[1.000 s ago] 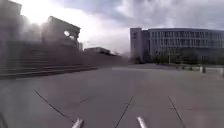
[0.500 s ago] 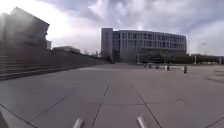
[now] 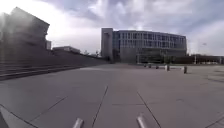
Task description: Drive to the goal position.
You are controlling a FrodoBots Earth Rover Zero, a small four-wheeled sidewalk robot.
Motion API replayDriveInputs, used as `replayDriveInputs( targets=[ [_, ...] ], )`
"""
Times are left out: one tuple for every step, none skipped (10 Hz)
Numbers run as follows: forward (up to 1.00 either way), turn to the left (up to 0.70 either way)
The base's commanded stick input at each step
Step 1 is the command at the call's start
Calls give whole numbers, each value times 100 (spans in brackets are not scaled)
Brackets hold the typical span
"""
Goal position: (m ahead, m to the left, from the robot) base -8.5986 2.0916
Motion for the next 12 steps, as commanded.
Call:
replayDriveInputs(
  targets=[
    [0,45],
    [0,45],
    [0,40],
    [0,3],
    [0,0],
    [0,0],
    [0,4],
    [0,39],
    [0,45],
    [0,45],
    [0,45],
    [0,45]
  ],
)
